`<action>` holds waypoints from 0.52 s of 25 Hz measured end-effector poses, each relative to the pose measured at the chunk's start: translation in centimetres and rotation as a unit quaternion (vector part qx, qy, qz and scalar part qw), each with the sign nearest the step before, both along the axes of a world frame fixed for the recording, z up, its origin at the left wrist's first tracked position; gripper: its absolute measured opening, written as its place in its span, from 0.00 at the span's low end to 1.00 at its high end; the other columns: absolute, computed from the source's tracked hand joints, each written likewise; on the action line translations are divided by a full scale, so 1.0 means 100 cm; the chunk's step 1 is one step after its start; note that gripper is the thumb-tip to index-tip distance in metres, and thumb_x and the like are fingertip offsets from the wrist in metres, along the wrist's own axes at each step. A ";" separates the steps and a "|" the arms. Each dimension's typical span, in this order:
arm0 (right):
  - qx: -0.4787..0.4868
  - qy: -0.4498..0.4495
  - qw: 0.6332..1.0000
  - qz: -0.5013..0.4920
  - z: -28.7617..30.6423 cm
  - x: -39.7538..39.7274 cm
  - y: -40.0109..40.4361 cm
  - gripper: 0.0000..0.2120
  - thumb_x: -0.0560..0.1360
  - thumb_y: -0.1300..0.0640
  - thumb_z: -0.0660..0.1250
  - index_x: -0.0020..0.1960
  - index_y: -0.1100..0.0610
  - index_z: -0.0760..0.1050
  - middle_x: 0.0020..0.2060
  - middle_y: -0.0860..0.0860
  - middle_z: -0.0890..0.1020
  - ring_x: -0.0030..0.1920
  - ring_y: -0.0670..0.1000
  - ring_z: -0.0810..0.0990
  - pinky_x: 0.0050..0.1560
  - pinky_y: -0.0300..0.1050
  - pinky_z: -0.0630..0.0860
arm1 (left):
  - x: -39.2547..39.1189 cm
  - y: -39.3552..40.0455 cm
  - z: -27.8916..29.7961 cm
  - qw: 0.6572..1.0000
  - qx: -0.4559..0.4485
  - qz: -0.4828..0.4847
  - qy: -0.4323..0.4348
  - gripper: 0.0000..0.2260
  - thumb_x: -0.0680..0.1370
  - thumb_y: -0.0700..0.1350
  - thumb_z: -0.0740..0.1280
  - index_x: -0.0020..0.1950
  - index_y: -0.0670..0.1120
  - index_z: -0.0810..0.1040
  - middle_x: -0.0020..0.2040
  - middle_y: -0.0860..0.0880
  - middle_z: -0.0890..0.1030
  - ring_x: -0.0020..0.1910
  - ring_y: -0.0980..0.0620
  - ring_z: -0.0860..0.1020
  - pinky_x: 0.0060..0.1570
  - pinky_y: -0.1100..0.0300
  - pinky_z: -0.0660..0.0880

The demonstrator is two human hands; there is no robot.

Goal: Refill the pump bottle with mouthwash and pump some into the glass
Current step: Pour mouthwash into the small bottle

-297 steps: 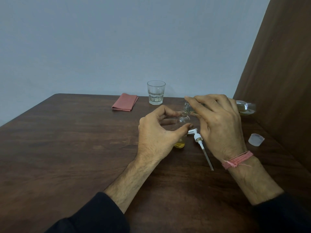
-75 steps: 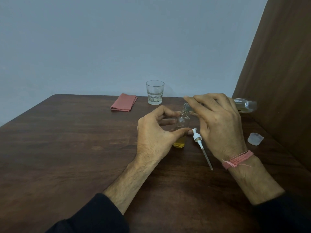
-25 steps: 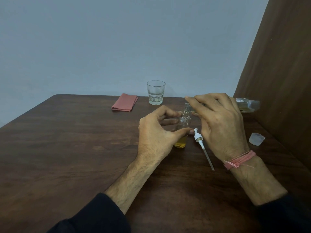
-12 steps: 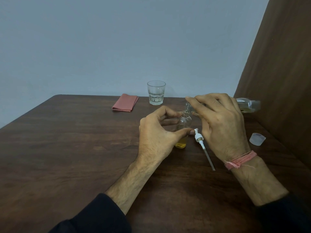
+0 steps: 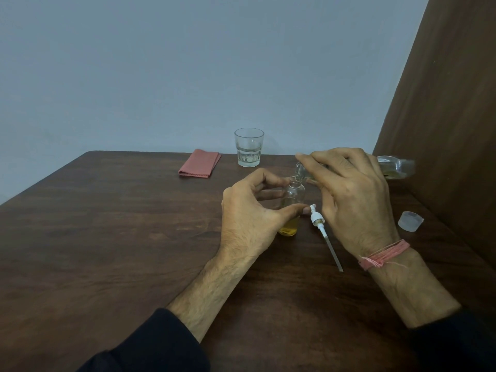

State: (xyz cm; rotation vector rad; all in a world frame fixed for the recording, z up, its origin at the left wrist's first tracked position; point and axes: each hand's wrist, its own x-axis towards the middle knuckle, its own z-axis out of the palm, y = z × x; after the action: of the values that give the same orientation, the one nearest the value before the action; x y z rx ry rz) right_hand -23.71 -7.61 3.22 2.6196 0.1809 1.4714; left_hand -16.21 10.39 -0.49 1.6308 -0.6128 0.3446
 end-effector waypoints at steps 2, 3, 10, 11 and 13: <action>0.000 0.001 1.000 0.000 0.001 0.000 0.000 0.30 0.74 0.69 0.76 0.75 0.56 0.79 0.63 0.53 0.85 0.62 0.61 0.79 0.65 0.59 0.72 | 0.000 0.000 0.000 1.000 0.002 0.001 0.000 0.24 0.64 0.53 0.93 0.53 0.53 0.86 0.55 0.61 0.92 0.51 0.65 0.90 0.51 0.61 0.89; 0.000 0.001 1.000 0.000 0.001 0.000 0.000 0.30 0.74 0.69 0.76 0.75 0.56 0.79 0.63 0.53 0.85 0.62 0.61 0.79 0.65 0.59 0.72 | 0.000 0.000 0.001 1.000 0.004 0.001 0.001 0.24 0.64 0.53 0.93 0.52 0.54 0.86 0.55 0.61 0.92 0.50 0.65 0.90 0.51 0.61 0.89; -0.001 0.001 1.000 -0.001 0.001 -0.001 0.002 0.30 0.74 0.70 0.76 0.75 0.57 0.79 0.63 0.54 0.85 0.61 0.62 0.80 0.64 0.60 0.73 | -0.001 0.002 0.002 1.000 0.010 -0.001 0.006 0.26 0.63 0.55 0.93 0.57 0.55 0.87 0.54 0.61 0.91 0.51 0.67 0.90 0.50 0.66 0.87; -0.001 0.001 1.000 -0.001 0.002 -0.001 0.002 0.30 0.74 0.70 0.76 0.75 0.57 0.79 0.63 0.54 0.85 0.61 0.62 0.80 0.64 0.60 0.73 | -0.001 0.002 0.002 1.000 0.013 -0.001 0.011 0.26 0.63 0.56 0.93 0.57 0.56 0.88 0.54 0.61 0.91 0.51 0.67 0.89 0.50 0.66 0.87; 0.001 0.001 1.000 0.001 0.002 -0.001 0.002 0.30 0.73 0.71 0.75 0.74 0.57 0.80 0.63 0.53 0.85 0.61 0.62 0.80 0.64 0.60 0.73 | -0.001 0.002 0.003 0.999 0.022 -0.004 0.027 0.27 0.63 0.57 0.93 0.58 0.57 0.90 0.52 0.62 0.91 0.51 0.68 0.89 0.49 0.69 0.86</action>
State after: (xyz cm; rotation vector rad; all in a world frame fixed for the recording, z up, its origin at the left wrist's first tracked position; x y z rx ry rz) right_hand -23.84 -7.37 3.42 2.6240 0.1809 1.4692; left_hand -16.27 10.62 -0.22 1.6740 -0.5884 0.2820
